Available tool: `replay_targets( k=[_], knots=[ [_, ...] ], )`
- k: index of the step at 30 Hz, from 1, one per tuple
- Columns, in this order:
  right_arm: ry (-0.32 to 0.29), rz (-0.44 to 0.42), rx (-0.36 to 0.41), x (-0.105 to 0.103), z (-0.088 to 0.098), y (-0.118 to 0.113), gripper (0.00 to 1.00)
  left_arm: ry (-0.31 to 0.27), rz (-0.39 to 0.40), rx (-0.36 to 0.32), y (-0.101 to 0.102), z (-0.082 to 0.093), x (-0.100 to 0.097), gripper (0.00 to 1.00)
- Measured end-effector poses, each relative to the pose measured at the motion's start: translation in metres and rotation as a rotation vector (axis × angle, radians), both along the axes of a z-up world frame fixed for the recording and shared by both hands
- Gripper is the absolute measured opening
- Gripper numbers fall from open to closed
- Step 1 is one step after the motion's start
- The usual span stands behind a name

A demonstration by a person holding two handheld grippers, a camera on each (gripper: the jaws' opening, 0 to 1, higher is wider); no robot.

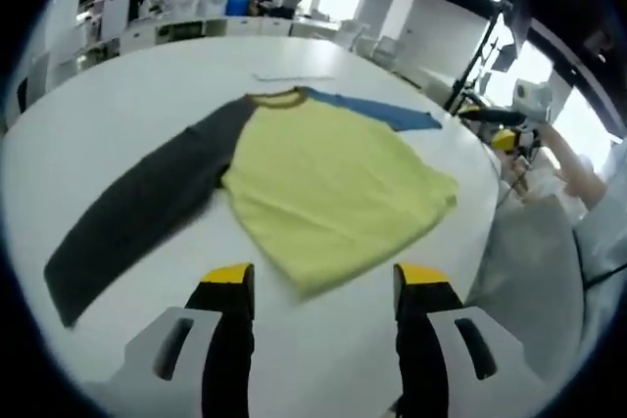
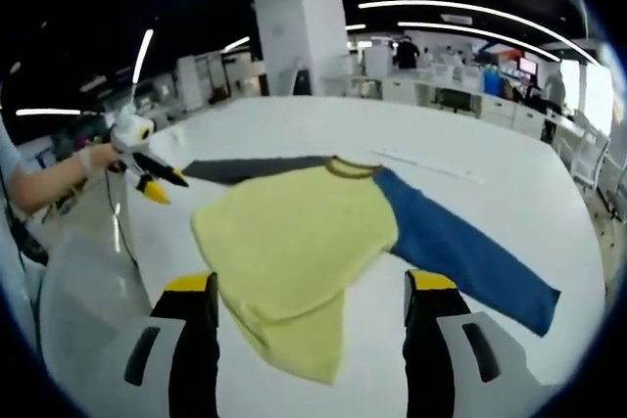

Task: Fold the garment on the visible template until the final outline fits inside the template.

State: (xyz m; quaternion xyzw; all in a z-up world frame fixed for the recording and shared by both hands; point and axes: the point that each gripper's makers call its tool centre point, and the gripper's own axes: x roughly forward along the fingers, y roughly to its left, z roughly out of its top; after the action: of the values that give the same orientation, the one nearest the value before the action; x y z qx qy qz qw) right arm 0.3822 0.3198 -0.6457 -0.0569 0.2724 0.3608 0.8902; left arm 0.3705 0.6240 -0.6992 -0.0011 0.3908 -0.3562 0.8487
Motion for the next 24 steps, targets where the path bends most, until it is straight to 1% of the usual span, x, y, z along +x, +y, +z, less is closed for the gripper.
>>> replay_targets(
  k=[2, 6, 8, 12, 16, 20, 24],
  knots=[
    [0.005, 0.001, 0.002, 0.000, -0.001, 0.001, 0.73, 0.008, 0.003, -0.003, 0.000, -0.002, 0.000, 0.50],
    [0.007, 0.004, 0.008, 0.002, -0.005, 0.001, 0.71, 0.027, 0.016, -0.018, -0.002, -0.008, 0.001, 0.49],
    [0.017, 0.003, 0.011, 0.003, -0.008, 0.001, 0.70, 0.039, 0.014, -0.025, -0.003, -0.012, 0.000, 0.49],
    [0.035, 0.004, 0.011, 0.003, -0.014, 0.001, 0.66, 0.053, 0.021, -0.030, -0.003, -0.018, 0.002, 0.47],
    [0.054, 0.006, 0.009, 0.003, -0.021, 0.002, 0.64, 0.056, 0.028, -0.032, -0.002, -0.019, 0.003, 0.45],
    [0.058, 0.001, 0.011, 0.007, -0.027, 0.001, 0.64, 0.056, 0.032, -0.031, -0.001, -0.021, 0.005, 0.44],
    [0.076, -0.005, 0.018, 0.008, -0.033, 0.001, 0.60, 0.062, 0.033, -0.027, 0.000, -0.025, 0.006, 0.43]
  ],
)
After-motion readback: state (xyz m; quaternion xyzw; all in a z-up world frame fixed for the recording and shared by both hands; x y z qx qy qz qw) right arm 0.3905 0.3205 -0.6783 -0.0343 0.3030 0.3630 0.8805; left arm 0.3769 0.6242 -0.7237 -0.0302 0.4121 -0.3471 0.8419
